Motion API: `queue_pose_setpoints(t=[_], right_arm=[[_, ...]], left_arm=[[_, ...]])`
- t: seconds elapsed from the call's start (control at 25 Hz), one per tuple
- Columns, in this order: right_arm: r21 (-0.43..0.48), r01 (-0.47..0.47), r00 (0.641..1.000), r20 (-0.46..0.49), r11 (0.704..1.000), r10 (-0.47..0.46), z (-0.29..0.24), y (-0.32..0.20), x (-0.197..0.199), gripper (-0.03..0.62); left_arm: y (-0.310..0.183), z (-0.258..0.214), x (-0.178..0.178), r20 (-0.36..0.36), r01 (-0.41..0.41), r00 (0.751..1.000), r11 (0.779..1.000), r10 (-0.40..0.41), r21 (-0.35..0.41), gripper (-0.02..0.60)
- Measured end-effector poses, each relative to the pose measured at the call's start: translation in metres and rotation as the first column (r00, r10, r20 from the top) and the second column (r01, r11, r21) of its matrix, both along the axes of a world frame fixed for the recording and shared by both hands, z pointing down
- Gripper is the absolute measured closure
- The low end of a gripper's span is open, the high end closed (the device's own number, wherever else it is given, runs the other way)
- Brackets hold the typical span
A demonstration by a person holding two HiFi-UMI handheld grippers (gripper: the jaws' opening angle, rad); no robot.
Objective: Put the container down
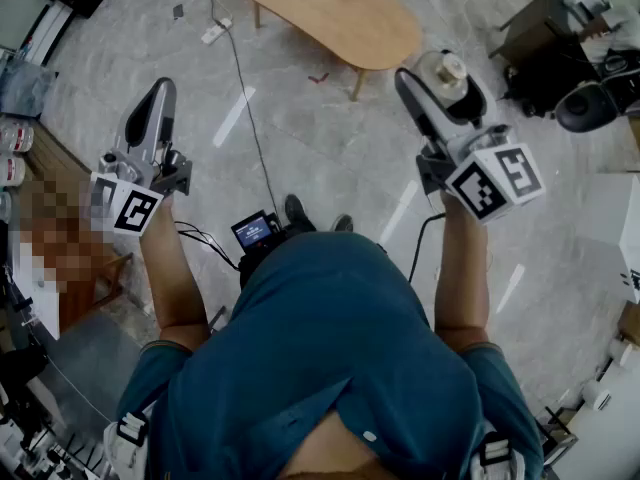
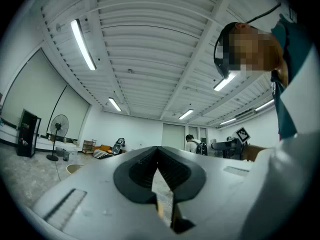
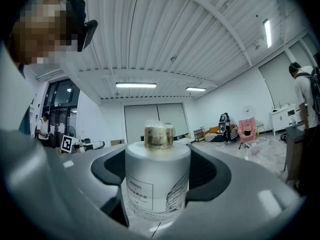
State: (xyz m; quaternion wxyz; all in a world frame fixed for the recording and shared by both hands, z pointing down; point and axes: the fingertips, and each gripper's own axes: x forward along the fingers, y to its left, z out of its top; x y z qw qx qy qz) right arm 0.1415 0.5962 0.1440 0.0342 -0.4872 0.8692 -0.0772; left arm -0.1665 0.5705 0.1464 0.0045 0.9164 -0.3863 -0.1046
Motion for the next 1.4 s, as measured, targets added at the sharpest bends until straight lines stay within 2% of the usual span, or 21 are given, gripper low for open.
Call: queue_pose_setpoints(t=[0.36, 0.84, 1.16, 1.4], right_arm=[[-0.003, -0.017, 1.0, -0.009, 1.0, 0.017, 0.0, -0.017, -0.012, 0.247], [0.0, -0.054, 0.998, -0.016, 0.999, 0.054, -0.002, -0.049, -0.05, 0.247], [-0.004, -0.044, 0.998, -0.034, 0.999, 0.044, -0.004, -0.075, -0.048, 0.249], [-0.008, -0.011, 1.0, -0.001, 1.0, 0.011, 0.004, -0.122, -0.014, 0.249]], left_arm=[[-0.022, 0.004, -0.012, -0.001, -0.019, 1.0, 1.0, 0.019, -0.011, 0.586], [-0.062, 0.006, -0.044, -0.02, -0.071, 0.997, 0.997, 0.072, 0.011, 0.586], [-0.085, 0.012, -0.029, -0.027, -0.096, 0.995, 0.995, 0.096, -0.007, 0.586], [-0.116, 0.016, 0.004, 0.003, -0.068, 0.998, 0.997, 0.069, -0.029, 0.586]])
